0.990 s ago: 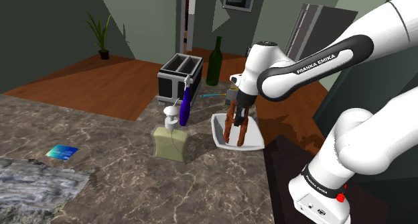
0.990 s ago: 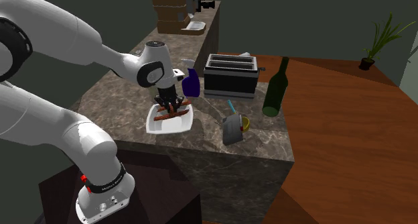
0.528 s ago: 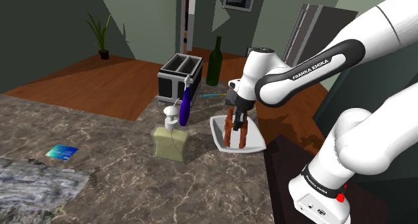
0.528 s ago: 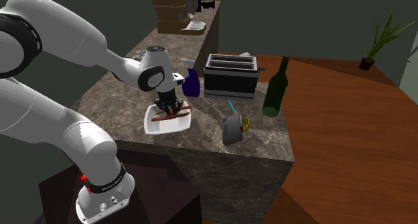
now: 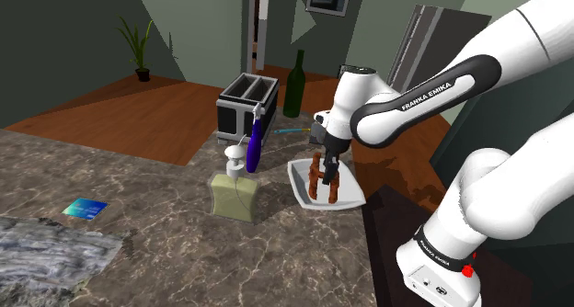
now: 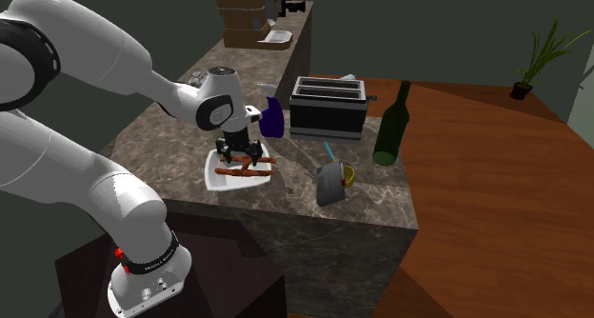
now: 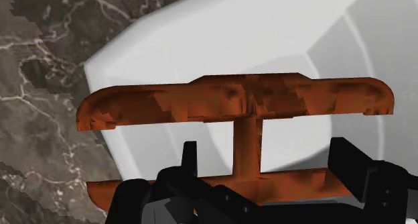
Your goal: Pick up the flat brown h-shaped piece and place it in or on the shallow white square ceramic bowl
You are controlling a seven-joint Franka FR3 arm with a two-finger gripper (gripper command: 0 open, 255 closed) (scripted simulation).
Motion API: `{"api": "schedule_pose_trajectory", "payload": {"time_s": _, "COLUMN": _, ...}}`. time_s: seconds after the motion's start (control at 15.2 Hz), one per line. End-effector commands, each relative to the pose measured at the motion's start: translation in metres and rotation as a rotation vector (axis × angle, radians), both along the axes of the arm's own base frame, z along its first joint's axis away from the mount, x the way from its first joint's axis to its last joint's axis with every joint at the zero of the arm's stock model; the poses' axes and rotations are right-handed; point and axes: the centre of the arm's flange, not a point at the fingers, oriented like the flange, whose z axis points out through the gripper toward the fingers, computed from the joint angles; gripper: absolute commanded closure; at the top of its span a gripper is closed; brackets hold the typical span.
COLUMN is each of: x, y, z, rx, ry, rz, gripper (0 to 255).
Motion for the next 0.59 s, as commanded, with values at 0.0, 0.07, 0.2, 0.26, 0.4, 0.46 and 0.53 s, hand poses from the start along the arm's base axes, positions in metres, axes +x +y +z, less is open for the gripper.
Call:
{"api": "schedule_pose_trajectory", "payload": {"time_s": 0.0, "x": 0.001, "y": 0.000, "z": 0.001, "rx": 0.000, "ry": 0.000, "rz": 0.000, "gripper": 0}}
{"api": "schedule_pose_trajectory", "payload": {"time_s": 0.07, "x": 0.000, "y": 0.000, "z": 0.014, "rx": 0.000, "ry": 0.000, "rz": 0.000, "gripper": 0}}
{"api": "schedule_pose_trajectory", "payload": {"time_s": 0.2, "x": 0.000, "y": 0.000, "z": 0.040, "rx": 0.000, "ry": 0.000, "rz": 0.000, "gripper": 0}}
{"api": "schedule_pose_trajectory", "payload": {"time_s": 0.26, "x": 0.000, "y": 0.000, "z": 0.051, "rx": 0.000, "ry": 0.000, "rz": 0.000, "gripper": 0}}
{"api": "schedule_pose_trajectory", "payload": {"time_s": 0.4, "x": 0.000, "y": 0.000, "z": 0.051, "rx": 0.000, "ry": 0.000, "rz": 0.000, "gripper": 0}}
{"api": "schedule_pose_trajectory", "payload": {"time_s": 0.46, "x": 0.000, "y": 0.000, "z": 0.051, "rx": 0.000, "ry": 0.000, "rz": 0.000, "gripper": 0}}
{"api": "schedule_pose_trajectory", "payload": {"time_s": 0.53, "x": 0.000, "y": 0.000, "z": 0.051, "rx": 0.000, "ry": 0.000, "rz": 0.000, "gripper": 0}}
